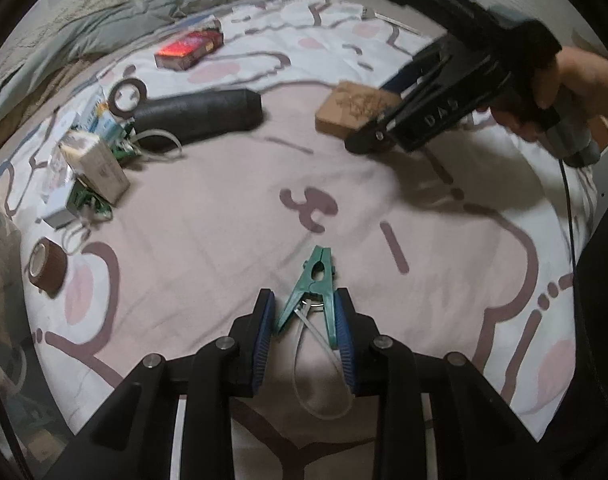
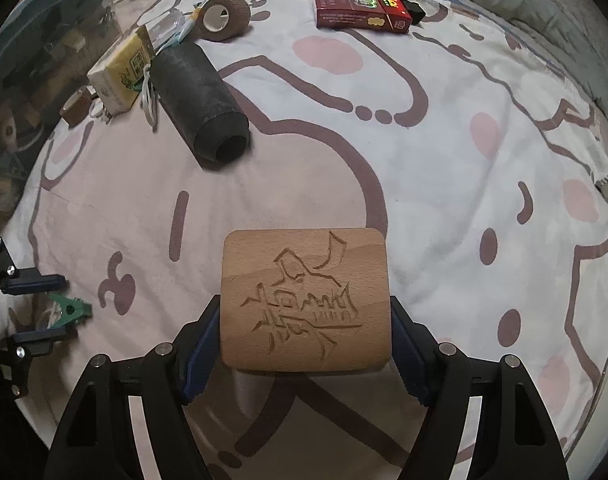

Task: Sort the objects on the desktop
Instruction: 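Close the right gripper on the wooden plaque while the left gripper grasps the green clothespin, then lift and carry the plaque and clothespin toward the clear bin with both grippers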

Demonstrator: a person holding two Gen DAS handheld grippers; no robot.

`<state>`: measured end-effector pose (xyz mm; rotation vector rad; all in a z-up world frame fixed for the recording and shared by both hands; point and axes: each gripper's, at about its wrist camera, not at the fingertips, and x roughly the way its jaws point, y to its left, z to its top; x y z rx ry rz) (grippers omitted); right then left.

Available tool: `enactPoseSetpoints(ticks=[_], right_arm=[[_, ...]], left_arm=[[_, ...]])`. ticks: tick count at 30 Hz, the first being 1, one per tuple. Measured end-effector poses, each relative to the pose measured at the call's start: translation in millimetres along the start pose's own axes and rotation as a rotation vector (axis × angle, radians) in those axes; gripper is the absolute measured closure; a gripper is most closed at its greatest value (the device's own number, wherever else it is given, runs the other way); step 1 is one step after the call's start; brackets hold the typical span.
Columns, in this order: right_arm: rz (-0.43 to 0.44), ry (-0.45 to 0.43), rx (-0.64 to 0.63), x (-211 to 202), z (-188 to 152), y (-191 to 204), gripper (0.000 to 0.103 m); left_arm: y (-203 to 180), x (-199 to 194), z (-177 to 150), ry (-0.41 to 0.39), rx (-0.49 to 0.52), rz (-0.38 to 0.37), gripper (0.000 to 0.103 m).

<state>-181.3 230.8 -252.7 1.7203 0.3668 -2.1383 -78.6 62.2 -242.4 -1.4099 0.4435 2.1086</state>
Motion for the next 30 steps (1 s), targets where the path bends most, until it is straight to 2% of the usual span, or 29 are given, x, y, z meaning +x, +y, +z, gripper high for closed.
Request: enactPoseSetpoints(ticks=[8,11,12,17,27,30], right_arm=[[0.018,-0.003,0.021,8.0,3.7,-6.6,0.017],[0.024,0.013,0.048,7.8,8.3,-10.9,0.019],[0.021,0.019,0.052,7.1,9.7,-11.9,0.026],[0.026,0.03,0.037,-0.3,13.0,-19.2,0.026],[0.01,-0.083,0.018,-28.5,18.9,-24.5,0.026],[0.026,-0.112,0.038,-41.6,28.6,-13.9,0.026]], left_arm=[[-4.5,5.0,-5.3,0.008,0.011,0.013,0.069],[-4.5,9.1,-6.4,0.024,0.013,0.015,0.069],[-4.7,9.8,-6.6,0.026,0.015,0.015,0.069],[6.1,4.5,-4.9,0.016,-0.045,-0.011,0.073],[28.0,-24.5,11.7,-0.071,-0.113,0.054,0.073],[33.2,-33.3,20.6,-0.092,-0.124,0.072,0.073]])
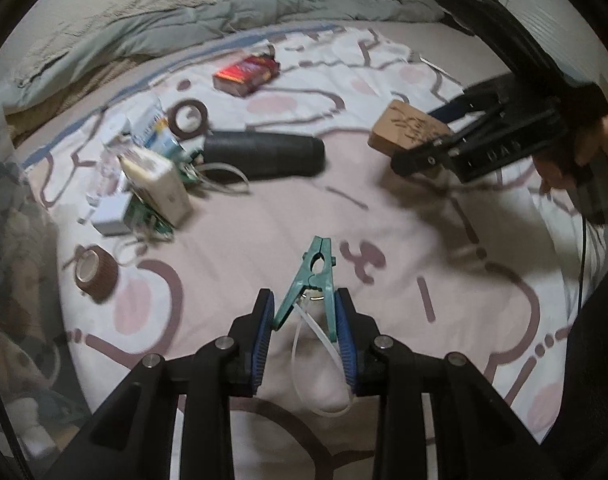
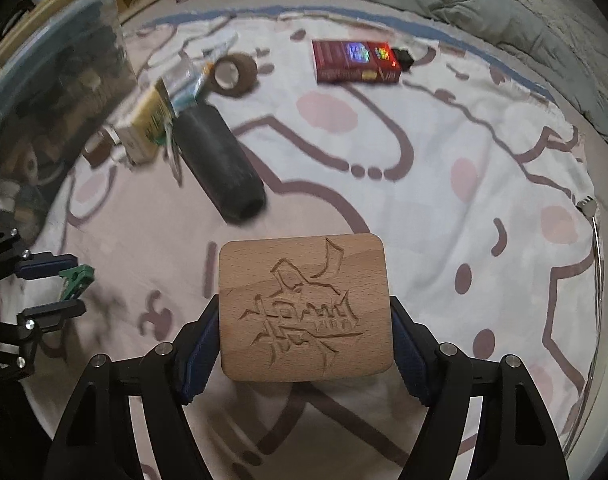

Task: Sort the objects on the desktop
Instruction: 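Lift and carry the plaque and clothespin toward the clear bin with both grippers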

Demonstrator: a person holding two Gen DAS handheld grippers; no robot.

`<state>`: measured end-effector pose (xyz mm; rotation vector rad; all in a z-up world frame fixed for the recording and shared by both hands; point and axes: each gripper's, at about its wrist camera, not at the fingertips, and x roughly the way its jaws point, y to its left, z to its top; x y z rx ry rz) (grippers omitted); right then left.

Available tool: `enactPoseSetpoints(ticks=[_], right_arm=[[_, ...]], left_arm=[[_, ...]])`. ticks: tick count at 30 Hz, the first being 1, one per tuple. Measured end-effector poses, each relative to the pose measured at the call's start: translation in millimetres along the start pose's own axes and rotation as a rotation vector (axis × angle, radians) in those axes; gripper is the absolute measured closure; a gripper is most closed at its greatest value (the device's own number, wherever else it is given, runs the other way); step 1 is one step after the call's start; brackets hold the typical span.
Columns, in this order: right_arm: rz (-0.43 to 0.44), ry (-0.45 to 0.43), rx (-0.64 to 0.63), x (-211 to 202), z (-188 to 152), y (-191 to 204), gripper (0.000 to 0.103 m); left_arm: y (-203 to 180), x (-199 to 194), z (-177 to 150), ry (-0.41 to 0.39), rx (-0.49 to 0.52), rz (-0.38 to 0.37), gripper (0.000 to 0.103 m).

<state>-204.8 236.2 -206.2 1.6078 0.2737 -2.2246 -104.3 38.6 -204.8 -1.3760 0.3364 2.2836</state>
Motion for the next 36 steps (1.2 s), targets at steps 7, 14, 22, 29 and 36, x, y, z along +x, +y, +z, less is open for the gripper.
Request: enactPoseSetpoints(ticks=[7,14,22,29,36], right_arm=[[-0.011,-0.095,0.015,-29.8,-9.5,43.2,0.026],[-0.016,-0.191,0.016,-59.0,-2.2,47.7,0.026],[-0.021,-0.311,0.019,-100.6,6.6,51.1,0.026],[-0.011,-0.408,-0.002,-136.6,22.3,66.8,0.026],[-0.026,-0.463,-0.028,-157.3,51.0,94.5,0.026]], left_arm=[[5.0,-22.2,30.7,-0.063,-0.044,0.07,0.073],[9.3,-58.7,53.1,-0.153,-0.11,0.102,0.073],[17.4,-96.1,71.4,-0.234,-0.169,0.139,0.073],[33.0,-133.1,85.2,-0.315,-0.217,0.192,0.073],[55.7,-164.6,91.6,-0.379,-0.277,0.245,0.073]])
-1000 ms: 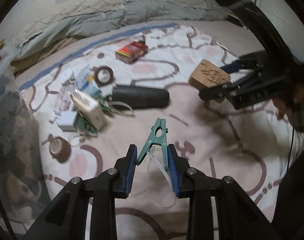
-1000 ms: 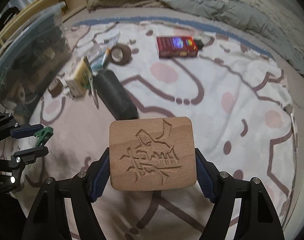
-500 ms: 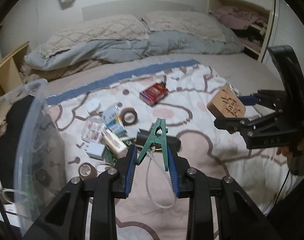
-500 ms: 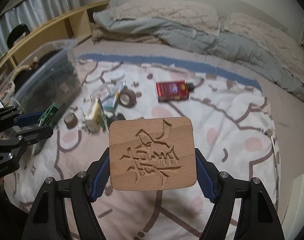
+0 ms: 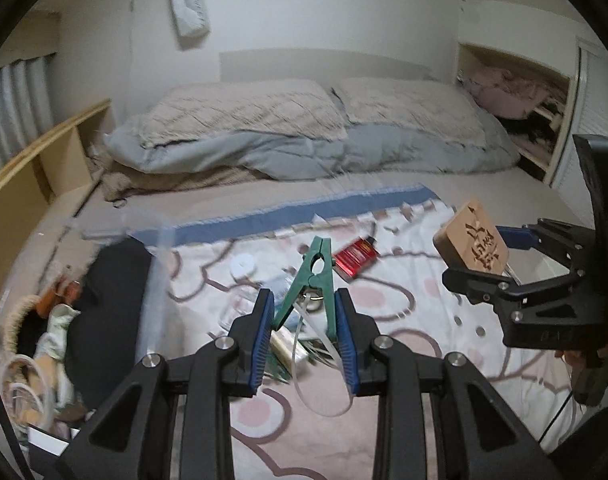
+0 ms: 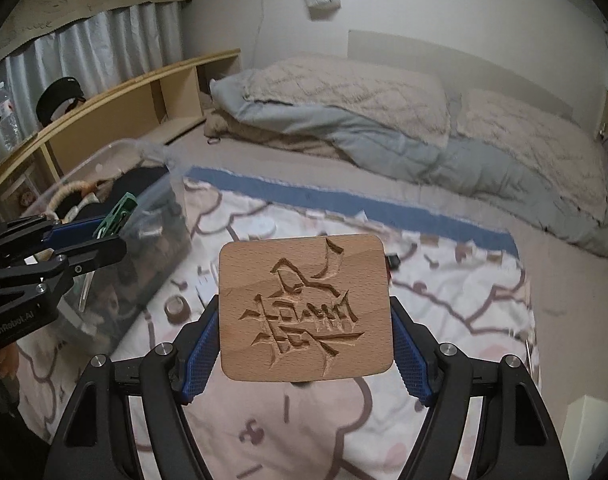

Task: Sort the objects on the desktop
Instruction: 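Lift and carry the plaque and clothespin toward the clear bin with both grippers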

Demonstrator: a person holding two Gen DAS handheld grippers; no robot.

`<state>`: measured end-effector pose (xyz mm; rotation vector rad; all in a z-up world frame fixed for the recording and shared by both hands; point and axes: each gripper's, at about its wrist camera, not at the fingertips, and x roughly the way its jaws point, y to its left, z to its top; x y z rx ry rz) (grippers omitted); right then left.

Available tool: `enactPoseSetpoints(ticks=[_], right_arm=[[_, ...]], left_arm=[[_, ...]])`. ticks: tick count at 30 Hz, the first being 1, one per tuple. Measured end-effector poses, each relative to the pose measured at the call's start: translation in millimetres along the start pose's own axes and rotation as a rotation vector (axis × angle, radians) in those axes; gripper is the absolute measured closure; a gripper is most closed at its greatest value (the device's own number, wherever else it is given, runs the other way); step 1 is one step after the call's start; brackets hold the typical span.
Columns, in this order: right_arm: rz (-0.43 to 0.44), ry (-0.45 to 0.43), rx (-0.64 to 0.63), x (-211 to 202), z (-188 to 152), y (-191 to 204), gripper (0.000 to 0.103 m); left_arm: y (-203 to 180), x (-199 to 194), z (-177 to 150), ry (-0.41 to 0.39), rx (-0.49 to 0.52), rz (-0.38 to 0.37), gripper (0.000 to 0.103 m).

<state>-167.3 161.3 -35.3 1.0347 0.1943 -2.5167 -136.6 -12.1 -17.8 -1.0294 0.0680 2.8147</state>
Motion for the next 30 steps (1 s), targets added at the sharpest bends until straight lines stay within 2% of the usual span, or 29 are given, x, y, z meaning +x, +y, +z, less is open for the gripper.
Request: enactPoseSetpoints(ticks=[7,16,22,30], right_arm=[[0.017,-0.083,-0.003,-10.6,39.9,28.8,0.026],[0.057,-0.182,-0.03,-17.9,61.0,55.7,0.026],[0.093,-0.18,-0.02,-7.3,71.2,69.6,0.026],[0.144,-0.175,-0.055,-2.7,75.0,96.9,0.026]], left_arm=[[34.9,-25.3,18.2,-0.078,-0.074,0.076,0.073],[71.1,-43.8,19.1,-0.122,-0.146,0.121,0.073],[92.2,-52.7,19.6,-0.133,-0.164,0.15,0.073],[129.0,-59.1,7.3,-0.09,-0.219,0.178,0.073]])
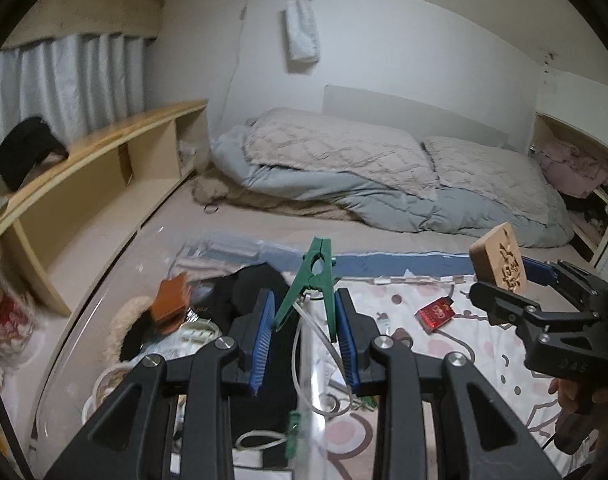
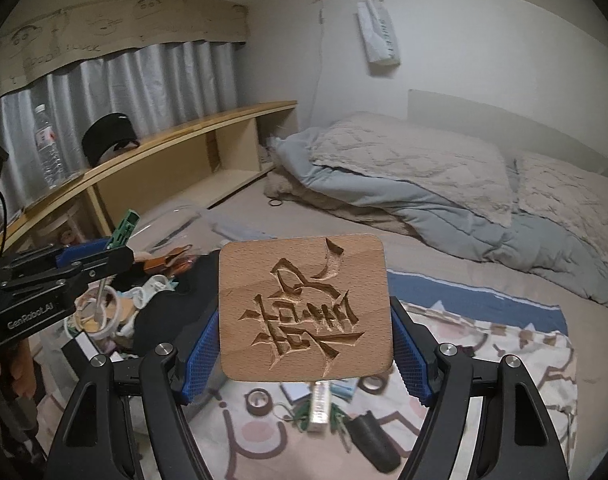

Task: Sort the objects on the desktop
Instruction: 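Lift and carry the plaque and clothespin toward the clear bin with both grippers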

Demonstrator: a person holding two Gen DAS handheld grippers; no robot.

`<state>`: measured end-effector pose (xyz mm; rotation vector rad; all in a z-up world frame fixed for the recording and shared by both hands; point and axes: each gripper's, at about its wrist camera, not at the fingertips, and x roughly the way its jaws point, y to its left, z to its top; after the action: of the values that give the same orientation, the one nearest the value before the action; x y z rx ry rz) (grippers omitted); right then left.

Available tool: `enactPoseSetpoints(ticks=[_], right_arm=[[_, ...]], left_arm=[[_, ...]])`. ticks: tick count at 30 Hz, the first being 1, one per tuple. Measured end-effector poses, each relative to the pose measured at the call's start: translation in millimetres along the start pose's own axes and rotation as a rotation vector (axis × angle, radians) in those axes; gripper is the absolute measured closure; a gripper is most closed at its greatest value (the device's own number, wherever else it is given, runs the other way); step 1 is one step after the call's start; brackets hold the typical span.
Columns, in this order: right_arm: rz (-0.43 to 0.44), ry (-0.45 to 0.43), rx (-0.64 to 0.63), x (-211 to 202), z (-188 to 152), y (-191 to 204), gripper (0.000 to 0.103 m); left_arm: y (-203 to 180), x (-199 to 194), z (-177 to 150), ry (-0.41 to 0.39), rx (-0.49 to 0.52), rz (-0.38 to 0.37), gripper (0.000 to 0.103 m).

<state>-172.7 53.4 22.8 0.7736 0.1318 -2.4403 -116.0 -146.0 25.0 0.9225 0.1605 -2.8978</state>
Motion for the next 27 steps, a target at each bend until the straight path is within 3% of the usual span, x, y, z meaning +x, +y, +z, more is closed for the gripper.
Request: enactPoseSetpoints(ticks=[8,14,19,27], right_arm=[[0.069,0.001,-0.018,8.7,7.3,30.9,0.026],[0.099,0.004,-0.036,12.9,9.5,46.1,0.026],[0.104,0.008,-0.035,16.1,10.0,49.3,0.026],[0.107,0.017,-0.016,20.9,11.4,48.6,0.026]], left_arm=[[27.5,11.9,-18.9,0.094,-0.012,0.05,0.073],[37.9,32.1,-36.3,0.2,-0.004,0.044,0.073],[34.8,49.1,-50.7,0.265,0.012,0.033,0.073],[14.1,67.8,-60.2,0.305,0.061,0.025,0.071]])
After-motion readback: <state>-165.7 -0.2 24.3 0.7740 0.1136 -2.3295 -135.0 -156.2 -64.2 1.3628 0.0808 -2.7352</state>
